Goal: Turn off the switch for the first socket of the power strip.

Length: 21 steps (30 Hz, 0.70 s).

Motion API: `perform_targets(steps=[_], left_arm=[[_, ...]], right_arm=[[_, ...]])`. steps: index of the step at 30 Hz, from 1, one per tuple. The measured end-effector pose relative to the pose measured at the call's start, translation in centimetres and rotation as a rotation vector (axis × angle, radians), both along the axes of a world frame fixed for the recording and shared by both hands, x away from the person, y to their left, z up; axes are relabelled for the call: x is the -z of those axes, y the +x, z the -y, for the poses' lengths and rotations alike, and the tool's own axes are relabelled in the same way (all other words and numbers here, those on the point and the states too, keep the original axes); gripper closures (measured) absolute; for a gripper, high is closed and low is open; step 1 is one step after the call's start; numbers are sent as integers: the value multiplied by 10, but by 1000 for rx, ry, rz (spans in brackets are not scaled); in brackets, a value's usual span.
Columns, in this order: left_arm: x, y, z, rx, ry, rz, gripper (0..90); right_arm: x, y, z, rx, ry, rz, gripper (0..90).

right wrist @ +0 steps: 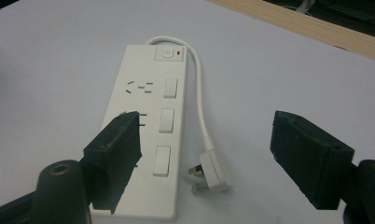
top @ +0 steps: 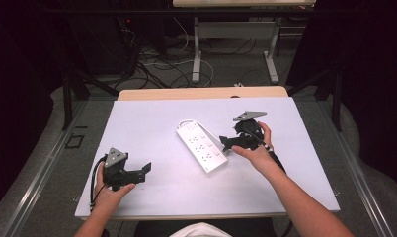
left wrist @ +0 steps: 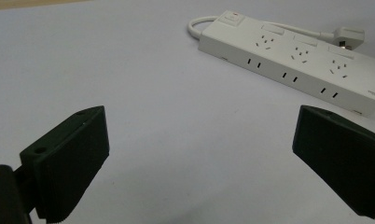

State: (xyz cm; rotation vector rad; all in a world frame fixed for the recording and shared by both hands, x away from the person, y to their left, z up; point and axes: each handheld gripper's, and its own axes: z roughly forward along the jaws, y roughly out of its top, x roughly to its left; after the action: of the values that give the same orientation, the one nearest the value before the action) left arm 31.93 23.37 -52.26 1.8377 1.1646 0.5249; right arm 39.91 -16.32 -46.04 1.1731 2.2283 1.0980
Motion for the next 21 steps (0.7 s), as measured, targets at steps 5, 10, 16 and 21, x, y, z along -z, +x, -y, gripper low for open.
perform_targets(steps=[5, 10, 16, 21], left_arm=[[0, 0, 0, 2, 2, 0, 36], [0, 0, 0, 1, 2, 1, 36], [0, 0, 0, 1, 2, 1, 36], [0, 0, 0, 1, 3, 2, 36]], right_arm=[[0, 4, -7, -7, 3, -4, 269], [1, 8, -13, -18, 4, -8, 293], [0, 13, -19, -22, 0, -15, 339], [-1, 18, -25, -34, -10, -23, 355]])
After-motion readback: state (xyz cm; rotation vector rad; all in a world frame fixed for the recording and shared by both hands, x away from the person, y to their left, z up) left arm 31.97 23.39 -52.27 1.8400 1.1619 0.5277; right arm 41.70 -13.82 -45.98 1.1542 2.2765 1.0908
